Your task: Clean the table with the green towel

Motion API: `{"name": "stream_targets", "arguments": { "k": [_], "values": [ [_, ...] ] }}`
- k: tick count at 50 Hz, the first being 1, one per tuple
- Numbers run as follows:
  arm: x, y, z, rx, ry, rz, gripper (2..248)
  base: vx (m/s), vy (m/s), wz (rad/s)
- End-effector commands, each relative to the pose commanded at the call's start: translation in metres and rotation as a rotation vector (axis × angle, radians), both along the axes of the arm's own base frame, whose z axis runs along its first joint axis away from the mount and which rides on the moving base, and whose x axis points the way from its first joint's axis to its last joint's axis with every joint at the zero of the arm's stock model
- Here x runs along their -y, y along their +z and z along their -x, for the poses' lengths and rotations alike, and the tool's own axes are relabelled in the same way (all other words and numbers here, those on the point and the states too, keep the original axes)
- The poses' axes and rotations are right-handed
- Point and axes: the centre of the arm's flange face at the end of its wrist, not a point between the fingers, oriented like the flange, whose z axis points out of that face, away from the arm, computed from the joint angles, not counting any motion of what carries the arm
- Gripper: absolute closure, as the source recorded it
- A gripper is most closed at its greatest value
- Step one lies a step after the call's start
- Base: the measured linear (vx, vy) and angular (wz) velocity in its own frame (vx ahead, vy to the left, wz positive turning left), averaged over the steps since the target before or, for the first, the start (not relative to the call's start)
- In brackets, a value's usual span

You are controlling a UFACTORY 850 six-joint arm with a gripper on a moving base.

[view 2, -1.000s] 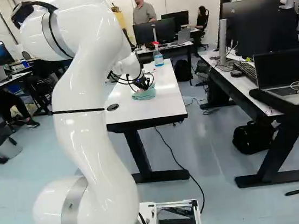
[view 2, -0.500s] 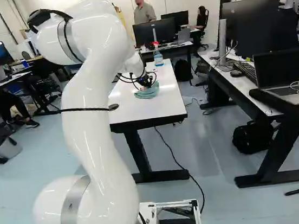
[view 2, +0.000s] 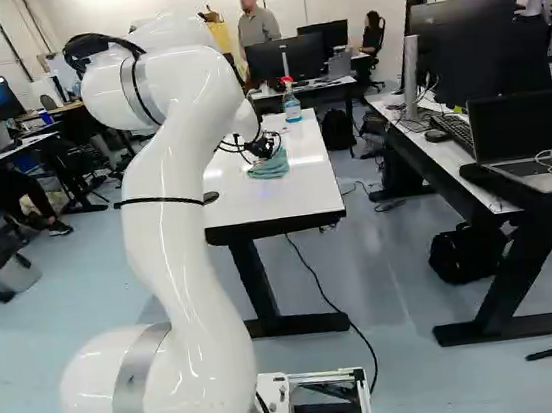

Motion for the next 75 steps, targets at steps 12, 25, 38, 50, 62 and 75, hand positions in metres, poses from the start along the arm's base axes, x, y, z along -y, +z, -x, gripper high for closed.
{"name": "stream_targets", "arguments": {
  "k": [12,25,38,50,62,75],
  "values": [
    [-0.021,-0.001,-0.004,0.004,0.028,0.000,220,0.000,0.000,0.000],
    [-0.045,-0.001,-0.004,0.005,0.060,0.000,220,0.000,0.000,0.000],
    [-0.068,-0.001,-0.001,0.005,0.091,0.000,220,0.000,0.000,0.000],
    [-0.084,0.001,0.011,-0.008,0.114,0.000,220,0.000,0.000,0.000],
    [-0.088,0.004,0.031,-0.029,0.121,0.001,220,0.000,0.000,0.000],
    [-0.082,0.007,0.054,-0.052,0.117,0.003,220,0.000,0.000,0.000]
  ]
}}
